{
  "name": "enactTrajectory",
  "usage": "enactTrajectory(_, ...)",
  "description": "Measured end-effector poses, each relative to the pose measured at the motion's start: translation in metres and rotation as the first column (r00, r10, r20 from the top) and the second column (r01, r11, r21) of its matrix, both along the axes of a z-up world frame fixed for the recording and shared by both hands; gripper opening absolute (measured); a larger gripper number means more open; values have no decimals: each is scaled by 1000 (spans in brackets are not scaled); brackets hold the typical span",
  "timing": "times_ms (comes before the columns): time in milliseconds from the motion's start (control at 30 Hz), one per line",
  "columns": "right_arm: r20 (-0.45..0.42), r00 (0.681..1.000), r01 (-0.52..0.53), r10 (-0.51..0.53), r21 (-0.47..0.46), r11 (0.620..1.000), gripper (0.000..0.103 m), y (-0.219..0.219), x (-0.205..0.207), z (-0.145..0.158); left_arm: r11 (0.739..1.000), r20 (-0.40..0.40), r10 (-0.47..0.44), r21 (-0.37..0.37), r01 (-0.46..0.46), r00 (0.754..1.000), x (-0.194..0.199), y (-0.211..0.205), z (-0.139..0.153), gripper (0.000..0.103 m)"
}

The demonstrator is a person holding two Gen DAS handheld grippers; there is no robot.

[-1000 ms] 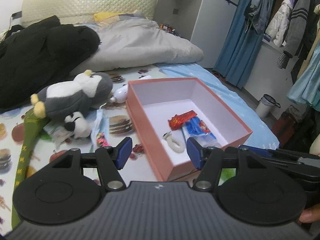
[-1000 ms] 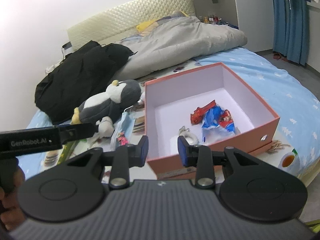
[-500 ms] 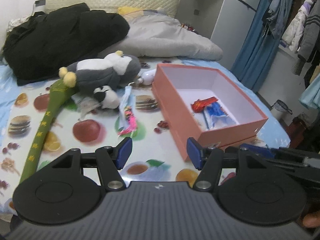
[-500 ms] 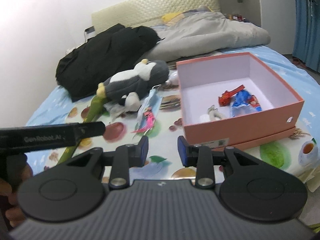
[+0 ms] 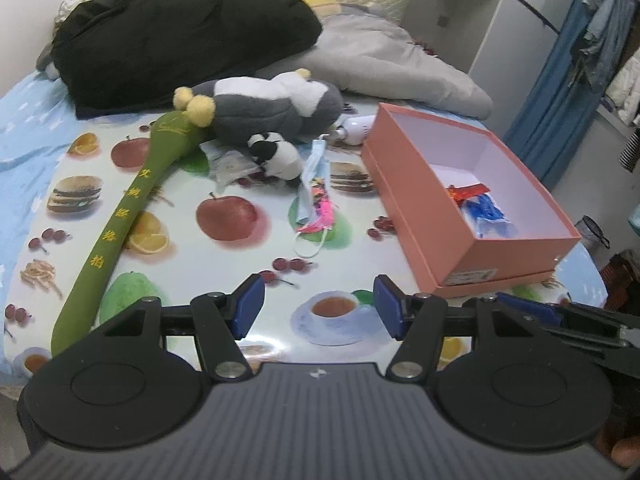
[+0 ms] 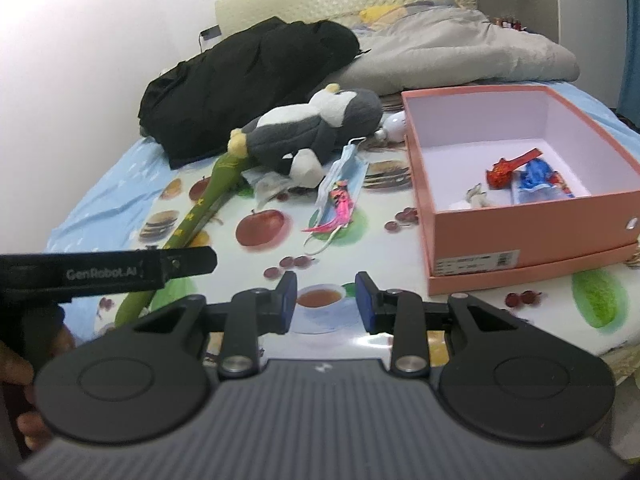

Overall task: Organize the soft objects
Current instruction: 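Withdraw both tools from the box back over the item pile, then grasp the panda plush with the left gripper while the right grasps the pink toy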

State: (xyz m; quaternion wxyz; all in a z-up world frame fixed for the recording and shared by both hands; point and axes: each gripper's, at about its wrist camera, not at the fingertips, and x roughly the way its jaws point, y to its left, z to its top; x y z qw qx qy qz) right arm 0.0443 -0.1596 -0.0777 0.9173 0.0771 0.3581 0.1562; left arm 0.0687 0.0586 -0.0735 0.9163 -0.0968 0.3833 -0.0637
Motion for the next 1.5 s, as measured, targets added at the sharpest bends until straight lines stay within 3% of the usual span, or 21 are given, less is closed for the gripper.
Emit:
enactTrajectory(233, 5, 1000, -29, 29, -28, 999, 35, 19, 19, -10, 1000, -11, 22, -16, -22, 1000, 27, 15, -13, 66)
enactTrajectory(467, -35, 998, -52, 50, -57, 997, 35, 40, 59, -32, 997, -17, 53, -59, -53, 998, 79, 34, -33, 66)
enactTrajectory(767, -83, 996, -34, 28, -75, 997, 35, 51, 148, -74, 990, -59, 69, -120, -75, 996, 170, 44, -71, 66)
enactTrajectory(933, -100, 995, -9, 0, -86, 996, 34, 51, 205, -95, 980, -64, 87, -174, -96, 994, 231, 48, -89, 75)
enactTrajectory(1100, -151, 988, 2, -15, -84, 996, 34, 57, 253, -116, 964, -95, 81, -247, -103, 992, 281, 51, -103, 75)
enactTrajectory(1467, -209, 976, -72, 53, -84, 994, 31, 72, 281, -131, 960, -154, 136, -224, -169, 979, 324, 42, -123, 74)
enactTrajectory(1500, -210, 976, -73, 54, -86, 994, 31, 72, 282, -130, 961, -159, 134, -221, -167, 978, 324, 42, -124, 68)
